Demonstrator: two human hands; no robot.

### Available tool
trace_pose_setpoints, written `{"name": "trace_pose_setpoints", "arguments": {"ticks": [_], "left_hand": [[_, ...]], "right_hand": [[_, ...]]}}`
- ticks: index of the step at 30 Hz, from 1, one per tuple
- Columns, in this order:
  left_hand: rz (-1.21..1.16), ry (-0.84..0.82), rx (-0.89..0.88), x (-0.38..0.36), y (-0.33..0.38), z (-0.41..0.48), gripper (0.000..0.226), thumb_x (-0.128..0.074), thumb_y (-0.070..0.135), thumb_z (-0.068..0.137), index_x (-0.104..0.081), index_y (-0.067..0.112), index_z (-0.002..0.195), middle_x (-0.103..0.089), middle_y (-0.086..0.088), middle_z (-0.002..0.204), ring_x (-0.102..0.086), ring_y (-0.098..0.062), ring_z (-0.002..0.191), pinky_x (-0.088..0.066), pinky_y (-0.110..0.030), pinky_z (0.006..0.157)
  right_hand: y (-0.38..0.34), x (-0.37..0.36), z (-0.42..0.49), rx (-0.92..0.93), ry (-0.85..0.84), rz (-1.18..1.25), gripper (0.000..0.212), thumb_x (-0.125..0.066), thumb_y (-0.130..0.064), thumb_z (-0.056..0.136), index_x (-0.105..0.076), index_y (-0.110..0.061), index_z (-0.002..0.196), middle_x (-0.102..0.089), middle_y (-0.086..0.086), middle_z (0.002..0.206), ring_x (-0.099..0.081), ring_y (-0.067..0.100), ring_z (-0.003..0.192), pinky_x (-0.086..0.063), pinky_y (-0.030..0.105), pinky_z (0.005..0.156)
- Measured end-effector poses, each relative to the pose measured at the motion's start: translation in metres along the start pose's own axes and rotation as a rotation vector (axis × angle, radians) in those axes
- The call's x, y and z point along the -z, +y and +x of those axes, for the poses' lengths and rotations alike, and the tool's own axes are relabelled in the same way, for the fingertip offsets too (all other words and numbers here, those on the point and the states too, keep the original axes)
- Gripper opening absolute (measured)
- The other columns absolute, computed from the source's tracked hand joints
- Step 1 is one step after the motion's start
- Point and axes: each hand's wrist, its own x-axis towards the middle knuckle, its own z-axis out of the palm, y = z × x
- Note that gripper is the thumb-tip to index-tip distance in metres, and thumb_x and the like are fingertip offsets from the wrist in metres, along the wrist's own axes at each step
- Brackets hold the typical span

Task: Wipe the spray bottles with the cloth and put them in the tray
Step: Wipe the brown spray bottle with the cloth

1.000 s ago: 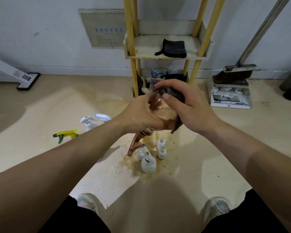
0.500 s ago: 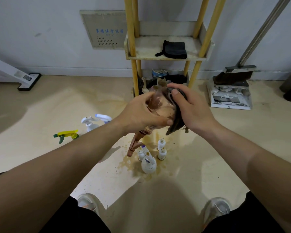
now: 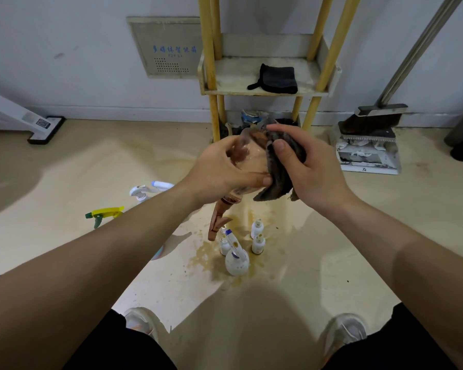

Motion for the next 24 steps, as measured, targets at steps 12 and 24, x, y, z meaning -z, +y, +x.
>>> {"name": "trace_pose_setpoints", "arguments": {"ticks": [12, 24], "left_hand": [[-0.064, 0.034, 0.017, -0.002, -0.002, -0.001, 0.063, -0.091, 0.022, 0.069, -0.062, 0.017, 0.125, -0.070, 0.012, 0.103, -0.065, 0.011, 0.086, -0.048, -0.006, 0.071], [-0.311, -0.161, 0.151, 0.008, -0.004, -0.003, 0.043, -0.067, 0.017, 0.093, -0.054, 0.019, 0.134, -0.063, -0.010, 0.129, -0.063, -0.029, 0.121, -0.051, -0.052, 0.104]], "right_hand": [[0.011, -0.020, -0.002, -0.199, 0.019, 0.199, 0.041, -0.043, -0.027, 0.107, -0.042, -0.023, 0.148, -0.057, -0.016, 0.126, -0.054, 0.000, 0.117, -0.041, 0.010, 0.096], [0.013, -0.012, 0.005, -0.315, 0.096, 0.353, 0.033, -0.046, -0.026, 0.106, -0.051, -0.021, 0.139, -0.063, 0.000, 0.128, -0.060, 0.015, 0.120, -0.048, 0.041, 0.108]]}}
